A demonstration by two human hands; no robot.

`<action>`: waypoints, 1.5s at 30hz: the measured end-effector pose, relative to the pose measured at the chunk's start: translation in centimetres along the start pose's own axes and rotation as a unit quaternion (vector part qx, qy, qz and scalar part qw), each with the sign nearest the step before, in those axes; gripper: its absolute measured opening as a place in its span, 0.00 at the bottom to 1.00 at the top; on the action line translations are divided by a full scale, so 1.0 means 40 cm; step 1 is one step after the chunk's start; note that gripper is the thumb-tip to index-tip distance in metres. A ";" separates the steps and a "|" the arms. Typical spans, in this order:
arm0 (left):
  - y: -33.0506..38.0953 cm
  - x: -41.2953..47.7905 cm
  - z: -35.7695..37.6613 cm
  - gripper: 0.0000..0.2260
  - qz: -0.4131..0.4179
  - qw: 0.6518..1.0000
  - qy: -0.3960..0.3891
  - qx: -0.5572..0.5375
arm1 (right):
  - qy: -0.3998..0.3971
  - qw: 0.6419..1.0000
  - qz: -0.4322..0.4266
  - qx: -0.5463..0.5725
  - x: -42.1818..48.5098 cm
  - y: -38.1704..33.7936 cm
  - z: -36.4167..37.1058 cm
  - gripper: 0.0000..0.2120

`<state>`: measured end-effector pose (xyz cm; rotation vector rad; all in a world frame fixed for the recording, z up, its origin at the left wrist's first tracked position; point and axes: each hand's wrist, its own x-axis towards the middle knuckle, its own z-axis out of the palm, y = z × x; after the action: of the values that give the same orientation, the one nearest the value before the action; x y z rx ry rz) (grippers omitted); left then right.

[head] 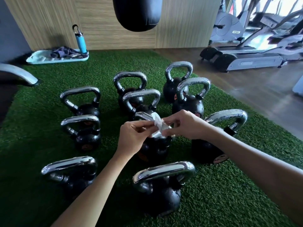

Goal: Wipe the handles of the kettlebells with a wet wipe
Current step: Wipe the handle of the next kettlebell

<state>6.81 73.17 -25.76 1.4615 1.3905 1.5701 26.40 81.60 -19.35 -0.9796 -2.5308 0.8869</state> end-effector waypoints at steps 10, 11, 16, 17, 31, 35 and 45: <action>0.059 0.076 0.038 0.34 -0.168 0.907 0.089 0.375 | 0.189 0.975 0.112 0.043 0.001 0.080 -0.013 0.10; 0.066 0.094 0.058 0.40 -0.196 0.886 0.071 0.414 | 0.204 0.970 0.121 0.045 -0.002 0.089 -0.014 0.11; 0.057 0.147 0.111 0.55 -0.293 0.842 0.025 0.452 | 0.214 0.964 0.129 0.093 -0.016 0.107 -0.015 0.05; 0.051 0.148 0.111 0.55 -0.306 0.844 0.026 0.440 | 0.221 0.962 0.134 0.092 -0.016 0.111 -0.015 0.04; 0.046 0.083 0.006 0.50 -0.308 0.891 0.033 0.332 | 0.219 0.953 0.153 0.142 0.064 0.121 0.032 0.10; 0.030 0.051 -0.041 0.51 -0.301 0.910 0.031 0.284 | 0.203 0.947 0.147 0.200 0.140 0.109 0.065 0.11; -0.033 0.006 -0.147 0.53 -0.245 0.961 -0.017 0.125 | 0.077 0.985 0.125 0.096 0.311 0.058 0.199 0.06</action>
<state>0.88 72.05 -26.08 1.1453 1.8113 1.0824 14.88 87.93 -26.45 -1.2676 -2.1807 1.0561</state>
